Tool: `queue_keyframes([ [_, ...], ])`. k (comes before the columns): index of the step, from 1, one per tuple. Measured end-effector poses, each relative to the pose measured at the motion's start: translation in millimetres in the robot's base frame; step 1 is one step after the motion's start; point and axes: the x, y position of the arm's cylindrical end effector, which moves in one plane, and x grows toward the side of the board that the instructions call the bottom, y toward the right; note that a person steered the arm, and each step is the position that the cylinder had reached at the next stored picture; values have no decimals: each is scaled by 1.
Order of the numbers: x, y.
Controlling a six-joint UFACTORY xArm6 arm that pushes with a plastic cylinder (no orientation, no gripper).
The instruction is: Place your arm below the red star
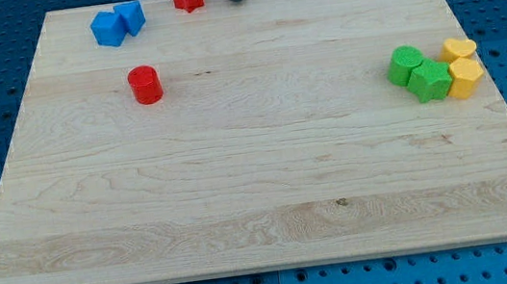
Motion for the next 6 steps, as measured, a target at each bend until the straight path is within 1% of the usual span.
queue_keyframes([
  [3,0,-12],
  [6,48,-27],
])
